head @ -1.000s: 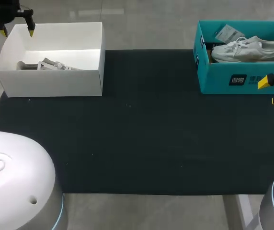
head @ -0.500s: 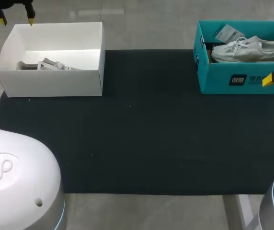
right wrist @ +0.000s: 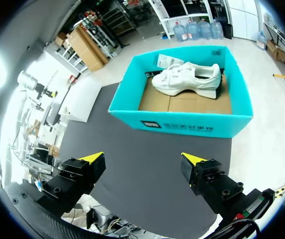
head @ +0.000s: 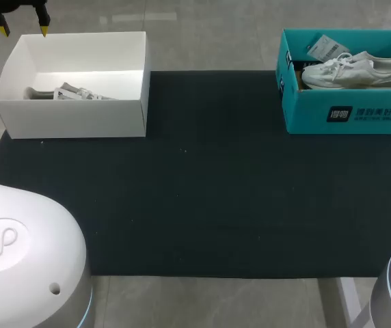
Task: Take the shoe out of the shoebox, open the shoe tongue, remove and reinsert the insole, then place the shoe into the shoebox
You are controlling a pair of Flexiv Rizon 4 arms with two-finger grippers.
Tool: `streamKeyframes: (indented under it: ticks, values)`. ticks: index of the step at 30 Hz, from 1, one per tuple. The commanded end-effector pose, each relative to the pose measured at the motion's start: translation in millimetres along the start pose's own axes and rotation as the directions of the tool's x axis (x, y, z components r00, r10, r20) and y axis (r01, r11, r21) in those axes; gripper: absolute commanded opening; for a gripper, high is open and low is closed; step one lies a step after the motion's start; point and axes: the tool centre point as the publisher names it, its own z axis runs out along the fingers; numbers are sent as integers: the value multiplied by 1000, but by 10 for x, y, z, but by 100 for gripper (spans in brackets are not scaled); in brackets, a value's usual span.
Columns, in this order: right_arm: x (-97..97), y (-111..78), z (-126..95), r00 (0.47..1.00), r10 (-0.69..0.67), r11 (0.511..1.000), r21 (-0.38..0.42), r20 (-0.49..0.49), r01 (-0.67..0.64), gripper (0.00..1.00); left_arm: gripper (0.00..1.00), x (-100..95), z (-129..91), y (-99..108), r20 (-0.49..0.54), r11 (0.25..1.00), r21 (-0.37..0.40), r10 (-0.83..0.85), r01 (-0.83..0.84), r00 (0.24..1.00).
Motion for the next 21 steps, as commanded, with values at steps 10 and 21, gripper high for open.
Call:
streamKeyframes:
  ticks: [10, 21]
  values:
    - [-707, 1352, 395, 985, -13, 977, 210, 174, -25, 100, 100, 1, -3, -3, -1, 1000, 0, 1, -1, 1000]
    - [-1197, 1773, 425, 936, 40, 943, 296, 349, -151, 100, 100, 1, -3, -3, -1, 1000, 0, 1, -1, 1000]
